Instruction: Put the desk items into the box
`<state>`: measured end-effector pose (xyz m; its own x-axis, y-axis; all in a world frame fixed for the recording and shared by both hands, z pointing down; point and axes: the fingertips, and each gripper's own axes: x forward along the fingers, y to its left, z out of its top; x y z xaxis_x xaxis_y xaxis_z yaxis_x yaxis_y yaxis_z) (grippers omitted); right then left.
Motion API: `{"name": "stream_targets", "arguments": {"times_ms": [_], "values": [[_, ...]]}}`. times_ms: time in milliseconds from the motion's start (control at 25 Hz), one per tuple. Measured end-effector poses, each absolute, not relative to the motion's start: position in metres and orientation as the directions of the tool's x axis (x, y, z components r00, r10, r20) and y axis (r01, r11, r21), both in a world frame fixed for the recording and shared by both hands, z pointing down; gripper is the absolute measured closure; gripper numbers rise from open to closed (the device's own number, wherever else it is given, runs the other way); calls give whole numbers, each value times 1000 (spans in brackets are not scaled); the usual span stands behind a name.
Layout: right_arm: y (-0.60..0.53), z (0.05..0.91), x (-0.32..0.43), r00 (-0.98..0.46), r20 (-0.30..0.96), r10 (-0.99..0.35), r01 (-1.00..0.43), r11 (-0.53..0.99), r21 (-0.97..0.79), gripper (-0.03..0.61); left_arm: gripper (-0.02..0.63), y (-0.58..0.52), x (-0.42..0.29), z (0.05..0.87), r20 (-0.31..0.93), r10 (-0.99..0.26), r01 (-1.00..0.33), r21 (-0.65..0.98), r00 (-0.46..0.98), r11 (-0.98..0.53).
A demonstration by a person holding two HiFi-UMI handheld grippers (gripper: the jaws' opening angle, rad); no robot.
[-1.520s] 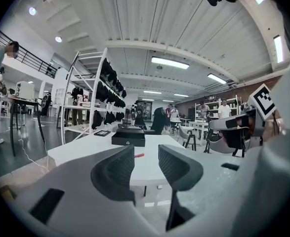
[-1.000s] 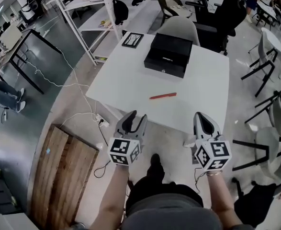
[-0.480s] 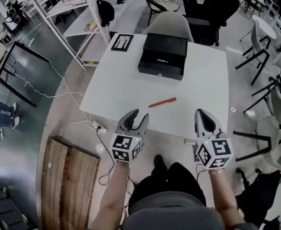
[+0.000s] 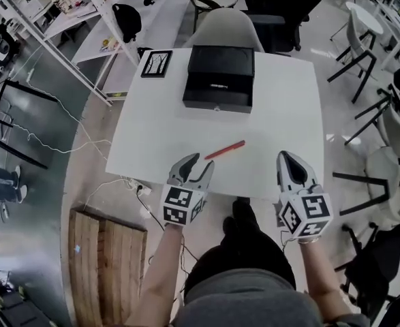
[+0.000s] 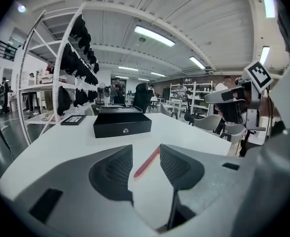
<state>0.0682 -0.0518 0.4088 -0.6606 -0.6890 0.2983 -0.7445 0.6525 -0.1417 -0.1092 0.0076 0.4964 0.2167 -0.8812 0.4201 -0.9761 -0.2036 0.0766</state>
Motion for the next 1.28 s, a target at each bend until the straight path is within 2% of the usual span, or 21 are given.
{"name": "stream_targets", "arguments": {"times_ms": [520, 1120, 1280], "values": [[-86, 424, 67, -642, 325, -695, -761, 628, -162, 575, 453, -42, -76, 532, 568, -742, -914, 47, 356, -404], [-118, 434, 62, -637, 349, -687, -765, 618, -182, 575, 454, -60, -58, 571, 723, -557, -835, 48, 408, -548], [-125, 435, 62, -637, 354, -684, -765, 616, -187, 575, 477, -61, -57, 576, 770, -504, -819, 42, 392, -572]]}}
